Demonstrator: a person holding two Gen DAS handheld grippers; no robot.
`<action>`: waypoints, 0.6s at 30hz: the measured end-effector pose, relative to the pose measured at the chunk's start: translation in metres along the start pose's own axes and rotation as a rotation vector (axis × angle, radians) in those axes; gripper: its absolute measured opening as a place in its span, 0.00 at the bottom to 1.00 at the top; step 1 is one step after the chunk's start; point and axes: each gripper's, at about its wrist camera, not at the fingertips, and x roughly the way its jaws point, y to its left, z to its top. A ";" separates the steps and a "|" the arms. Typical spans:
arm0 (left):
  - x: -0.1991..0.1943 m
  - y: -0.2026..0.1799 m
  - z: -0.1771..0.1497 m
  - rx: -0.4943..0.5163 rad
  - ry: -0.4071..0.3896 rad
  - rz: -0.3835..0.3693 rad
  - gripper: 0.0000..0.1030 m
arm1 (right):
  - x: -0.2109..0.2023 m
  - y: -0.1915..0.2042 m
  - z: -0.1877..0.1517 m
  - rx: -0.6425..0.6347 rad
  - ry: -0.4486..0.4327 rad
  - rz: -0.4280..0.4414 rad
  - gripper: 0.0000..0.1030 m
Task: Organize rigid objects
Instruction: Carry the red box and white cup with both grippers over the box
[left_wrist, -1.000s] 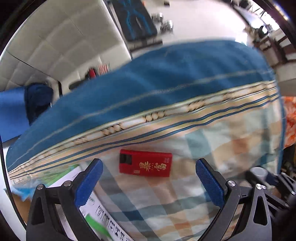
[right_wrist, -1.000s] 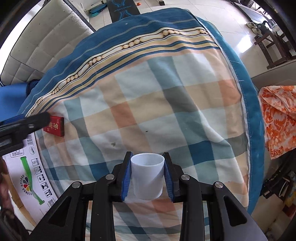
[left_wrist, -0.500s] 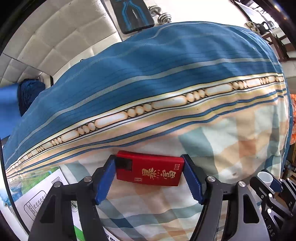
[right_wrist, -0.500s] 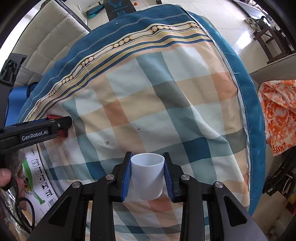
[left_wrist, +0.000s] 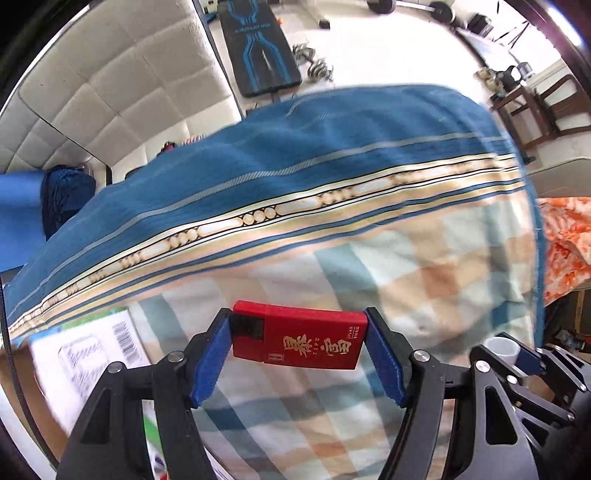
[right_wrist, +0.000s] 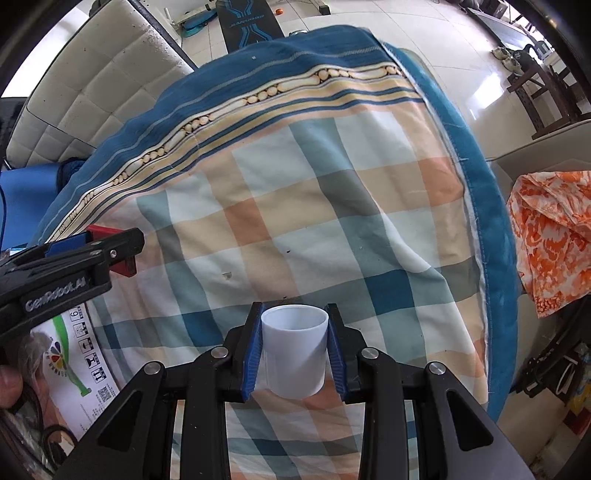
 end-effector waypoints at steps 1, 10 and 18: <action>-0.008 0.000 -0.004 -0.004 -0.015 -0.011 0.66 | -0.004 0.003 -0.001 -0.002 -0.006 -0.001 0.33; -0.082 0.024 -0.057 -0.062 -0.138 -0.101 0.66 | -0.058 0.039 -0.030 -0.066 -0.071 0.022 0.33; -0.149 0.074 -0.107 -0.115 -0.247 -0.150 0.66 | -0.101 0.117 -0.077 -0.161 -0.131 0.086 0.33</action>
